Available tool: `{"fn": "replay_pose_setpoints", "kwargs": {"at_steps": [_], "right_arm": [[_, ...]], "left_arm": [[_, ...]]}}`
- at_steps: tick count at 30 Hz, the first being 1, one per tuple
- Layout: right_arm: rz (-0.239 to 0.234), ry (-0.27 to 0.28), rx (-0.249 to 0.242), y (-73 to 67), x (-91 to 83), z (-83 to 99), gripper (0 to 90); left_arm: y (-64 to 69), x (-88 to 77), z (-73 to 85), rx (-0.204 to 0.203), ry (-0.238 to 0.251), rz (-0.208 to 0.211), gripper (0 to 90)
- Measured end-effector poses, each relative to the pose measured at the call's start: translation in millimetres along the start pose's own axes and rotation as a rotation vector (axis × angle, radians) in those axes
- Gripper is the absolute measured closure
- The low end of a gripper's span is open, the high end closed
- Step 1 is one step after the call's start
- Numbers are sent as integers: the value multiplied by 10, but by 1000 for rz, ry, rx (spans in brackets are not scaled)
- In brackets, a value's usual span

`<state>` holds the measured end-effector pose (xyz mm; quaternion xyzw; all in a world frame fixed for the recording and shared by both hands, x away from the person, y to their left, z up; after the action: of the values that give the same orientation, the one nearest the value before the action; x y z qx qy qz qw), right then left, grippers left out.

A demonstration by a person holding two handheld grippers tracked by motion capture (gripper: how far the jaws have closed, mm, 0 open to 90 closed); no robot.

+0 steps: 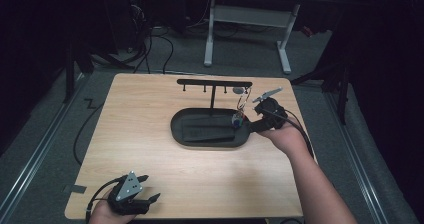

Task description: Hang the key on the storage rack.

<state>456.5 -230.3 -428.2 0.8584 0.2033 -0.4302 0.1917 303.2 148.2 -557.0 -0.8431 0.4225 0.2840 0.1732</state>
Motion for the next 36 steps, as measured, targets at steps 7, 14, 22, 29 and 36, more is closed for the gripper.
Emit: {"fn": "replay_pose_setpoints", "kwargs": {"at_steps": [7, 14, 22, 29, 36], "right_arm": [[3, 82, 37, -36, 20, 265, 238], [51, 110, 24, -98, 58, 459, 174], [16, 187, 41, -293, 100, 682, 154], [-28, 253, 46, -499, 180, 920, 157], [-94, 339, 111, -726, 234, 1212, 167]], "left_arm": [[10, 10, 3, -2, -3, 5, 290], [15, 27, 10, -6, -3, 6, 291], [16, 29, 14, -11, -2, 8, 290], [35, 18, -11, -46, 25, 42, 290], [82, 26, -32, -43, 32, 56, 290]]}}
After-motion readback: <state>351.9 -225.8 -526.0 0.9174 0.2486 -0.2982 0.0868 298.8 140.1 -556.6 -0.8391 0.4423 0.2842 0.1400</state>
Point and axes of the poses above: each handheld gripper's, and its own axes: x roughly forward along the jaws, z roughly out of its underside, y roughly to its right, the point moved 6 cm from there along x, roughly forward along the jaws, and after that the axes turned 1 degree about y, right-handed, at the moved point
